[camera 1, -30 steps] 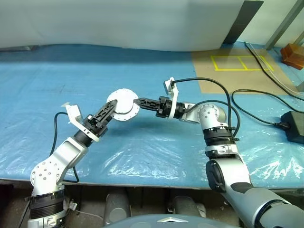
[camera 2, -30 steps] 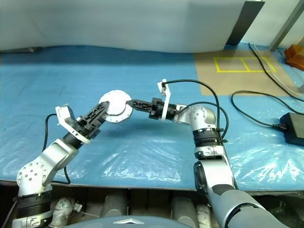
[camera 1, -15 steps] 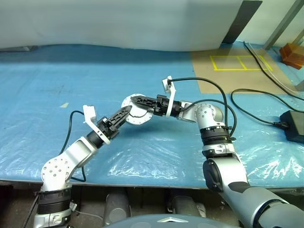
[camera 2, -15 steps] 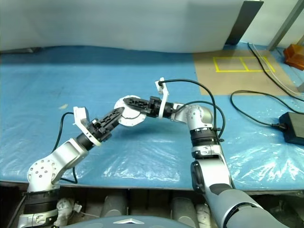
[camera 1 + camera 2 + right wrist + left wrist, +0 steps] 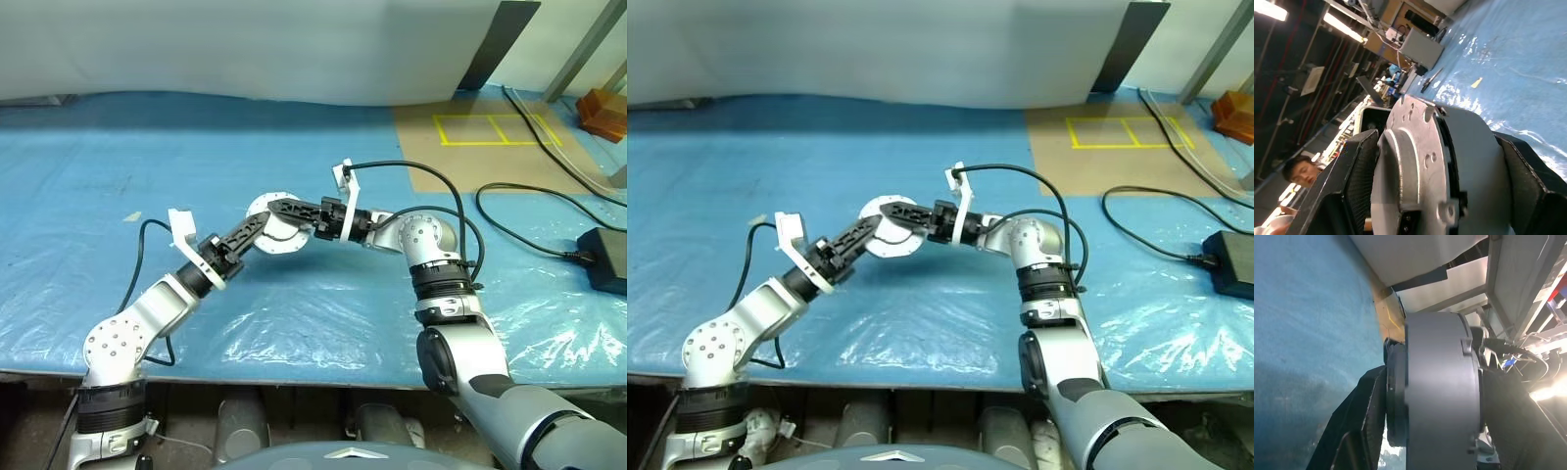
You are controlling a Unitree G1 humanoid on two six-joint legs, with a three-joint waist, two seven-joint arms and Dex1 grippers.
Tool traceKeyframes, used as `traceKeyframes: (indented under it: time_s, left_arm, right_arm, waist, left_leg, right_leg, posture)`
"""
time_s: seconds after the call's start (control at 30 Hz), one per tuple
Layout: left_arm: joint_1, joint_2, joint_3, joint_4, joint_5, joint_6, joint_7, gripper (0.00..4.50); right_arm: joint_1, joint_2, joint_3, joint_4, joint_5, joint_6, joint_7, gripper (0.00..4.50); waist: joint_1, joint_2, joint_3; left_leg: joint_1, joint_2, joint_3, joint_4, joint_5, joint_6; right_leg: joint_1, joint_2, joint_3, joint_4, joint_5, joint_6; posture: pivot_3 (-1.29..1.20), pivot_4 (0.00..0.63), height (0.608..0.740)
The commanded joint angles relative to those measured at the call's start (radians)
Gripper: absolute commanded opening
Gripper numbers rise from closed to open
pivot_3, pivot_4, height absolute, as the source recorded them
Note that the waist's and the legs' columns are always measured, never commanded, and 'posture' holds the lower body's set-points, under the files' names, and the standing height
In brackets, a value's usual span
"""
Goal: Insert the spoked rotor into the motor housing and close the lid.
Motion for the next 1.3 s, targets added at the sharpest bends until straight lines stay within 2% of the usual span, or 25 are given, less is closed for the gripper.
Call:
traceKeyframes:
  time_s: [0.03, 0.37, 0.67, 0.73, 0.87, 0.97, 1.17, 1.3]
  left_arm:
    - [-0.038, -0.005, 0.060, -0.034, -0.023, -0.054, -0.031, 2.51]
    - [-0.043, -0.011, 0.099, -0.033, -0.002, -0.097, -0.013, 2.51]
    - [-0.096, 0.025, 0.175, 0.028, 0.071, -0.174, -0.011, 2.51]
    - [-0.116, 0.046, 0.196, 0.069, 0.124, -0.200, -0.015, 2.51]
    - [-0.184, 0.097, 0.226, 0.243, 0.352, -0.339, 0.024, 2.51]
    - [-0.239, 0.142, 0.236, 0.385, 0.473, -0.397, 0.011, 2.51]
    - [-0.323, 0.186, 0.270, 0.614, 0.617, -0.467, -0.020, 2.51]
    - [-0.332, 0.179, 0.253, 0.671, 0.679, -0.461, -0.064, 2.51]
  right_arm:
    - [-0.036, -0.002, -0.019, 0.001, 0.042, -0.001, 0.027, 3.57]
    - [-0.052, -0.023, -0.014, 0.084, 0.012, -0.059, 0.015, 3.57]
    - [-0.055, -0.026, -0.005, 0.093, 0.009, -0.069, 0.023, 3.57]
    - [-0.054, -0.025, -0.002, 0.091, 0.006, -0.070, 0.025, 3.57]
    - [-0.055, -0.023, 0.002, 0.085, -0.003, -0.083, 0.021, 3.57]
    - [-0.042, -0.026, 0.015, 0.049, 0.004, -0.079, 0.041, 3.57]
    - [-0.024, -0.031, 0.023, 0.032, -0.003, -0.085, 0.031, 3.57]
    - [-0.015, -0.036, 0.028, 0.026, -0.009, -0.089, 0.024, 3.57]
  waist:
    - [0.000, 0.000, 0.000]
    - [0.001, 0.000, 0.000]
    - [0.001, 0.000, 0.000]
    - [0.001, 0.000, 0.000]
    - [-0.001, 0.000, 0.000]
    - [-0.003, -0.001, 0.000]
    - [0.008, -0.005, -0.001]
    - [0.021, -0.010, -0.001]
  left_leg:
    - [0.000, 0.000, 0.000, 0.000, 0.000, 0.000]
    - [-0.001, 0.000, 0.000, 0.000, 0.000, 0.000]
    - [0.000, 0.000, 0.000, 0.000, 0.000, 0.000]
    - [0.000, 0.000, 0.000, 0.000, 0.000, 0.000]
    - [0.000, 0.000, 0.000, 0.000, 0.000, 0.000]
    - [0.000, 0.000, -0.001, 0.001, 0.000, 0.000]
    - [-0.003, 0.000, -0.002, 0.001, 0.000, 0.000]
    - [-0.003, 0.000, -0.002, 0.002, 0.000, 0.000]
  right_leg:
    - [0.000, 0.000, 0.000, 0.000, 0.000, 0.000]
    - [0.000, 0.000, 0.000, 0.000, 0.000, 0.000]
    - [0.000, 0.000, -0.001, 0.000, 0.000, 0.000]
    - [0.000, 0.000, 0.000, 0.000, 0.000, 0.000]
    - [0.000, 0.000, -0.001, 0.001, 0.000, 0.000]
    - [0.000, 0.000, 0.000, 0.000, 0.000, 0.000]
    - [0.000, 0.000, -0.004, 0.000, 0.000, 0.000]
    - [0.000, -0.001, -0.004, 0.000, 0.000, 0.000]
  posture:
    - [0.00, 0.150, 0.740]
    - [0.00, 0.150, 0.740]
    - [0.00, 0.150, 0.740]
    - [0.00, 0.150, 0.740]
    - [0.00, 0.150, 0.740]
    - [0.00, 0.150, 0.740]
    - [0.00, 0.150, 0.740]
    - [0.00, 0.150, 0.740]
